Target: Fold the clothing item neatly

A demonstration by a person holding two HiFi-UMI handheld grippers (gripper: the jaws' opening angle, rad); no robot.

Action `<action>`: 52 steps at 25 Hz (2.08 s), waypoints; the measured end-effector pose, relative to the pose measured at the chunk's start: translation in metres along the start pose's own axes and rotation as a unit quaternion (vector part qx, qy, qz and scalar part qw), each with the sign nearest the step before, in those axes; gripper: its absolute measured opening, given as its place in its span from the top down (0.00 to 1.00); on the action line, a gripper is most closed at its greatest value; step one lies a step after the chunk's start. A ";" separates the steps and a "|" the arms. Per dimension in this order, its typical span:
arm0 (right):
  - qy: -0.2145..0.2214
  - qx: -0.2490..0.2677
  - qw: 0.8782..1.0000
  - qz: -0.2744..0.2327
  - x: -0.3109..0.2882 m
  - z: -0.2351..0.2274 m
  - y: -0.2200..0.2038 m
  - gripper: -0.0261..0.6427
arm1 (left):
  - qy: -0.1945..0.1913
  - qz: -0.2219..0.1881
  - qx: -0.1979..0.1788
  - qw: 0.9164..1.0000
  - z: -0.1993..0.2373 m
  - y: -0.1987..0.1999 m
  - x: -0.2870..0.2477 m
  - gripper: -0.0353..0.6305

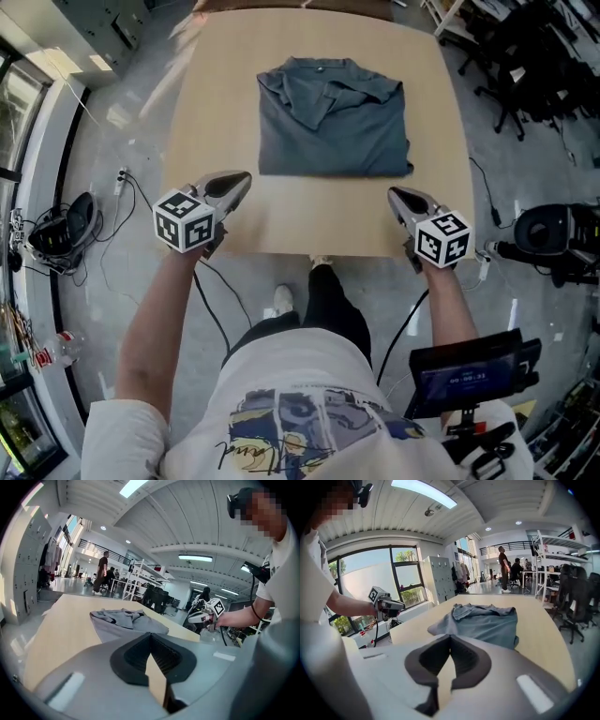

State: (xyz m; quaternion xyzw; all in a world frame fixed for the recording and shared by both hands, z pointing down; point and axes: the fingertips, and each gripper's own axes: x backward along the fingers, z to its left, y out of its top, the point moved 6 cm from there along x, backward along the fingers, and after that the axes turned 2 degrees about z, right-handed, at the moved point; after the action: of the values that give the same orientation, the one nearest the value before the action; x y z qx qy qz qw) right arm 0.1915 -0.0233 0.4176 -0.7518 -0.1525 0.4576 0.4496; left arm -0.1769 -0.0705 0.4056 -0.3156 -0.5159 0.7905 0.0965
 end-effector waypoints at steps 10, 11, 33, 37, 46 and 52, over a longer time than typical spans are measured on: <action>-0.020 0.004 1.000 -0.007 0.061 0.087 -0.044 0.96 | -0.025 -0.002 -0.016 1.000 -0.095 -0.027 0.046 0.94; -0.021 0.006 1.000 -0.008 0.065 0.092 -0.047 0.96 | -0.024 -0.002 -0.022 0.999 -0.104 -0.028 0.049 0.94; 0.041 0.086 0.994 -0.056 0.217 0.188 -0.094 0.96 | -0.018 -0.028 -0.059 0.998 -0.318 -0.063 0.109 0.94; 0.050 0.099 0.992 -0.059 0.238 0.201 -0.107 0.96 | -0.016 -0.029 -0.062 0.998 -0.341 -0.071 0.117 0.94; 0.051 0.112 0.990 -0.075 0.262 0.219 -0.119 0.96 | -0.024 -0.035 -0.070 0.997 -0.375 -0.080 0.127 0.94; 0.047 0.121 0.988 -0.077 0.267 0.219 -0.115 0.96 | -0.034 -0.034 -0.076 0.996 -0.382 -0.078 0.124 0.94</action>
State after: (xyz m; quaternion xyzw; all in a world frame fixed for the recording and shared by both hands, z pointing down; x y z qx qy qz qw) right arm 0.1743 0.3286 0.3257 -0.6985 -0.1321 0.4004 0.5782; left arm -0.0593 0.3119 0.3214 -0.2774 -0.5881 0.7554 0.0812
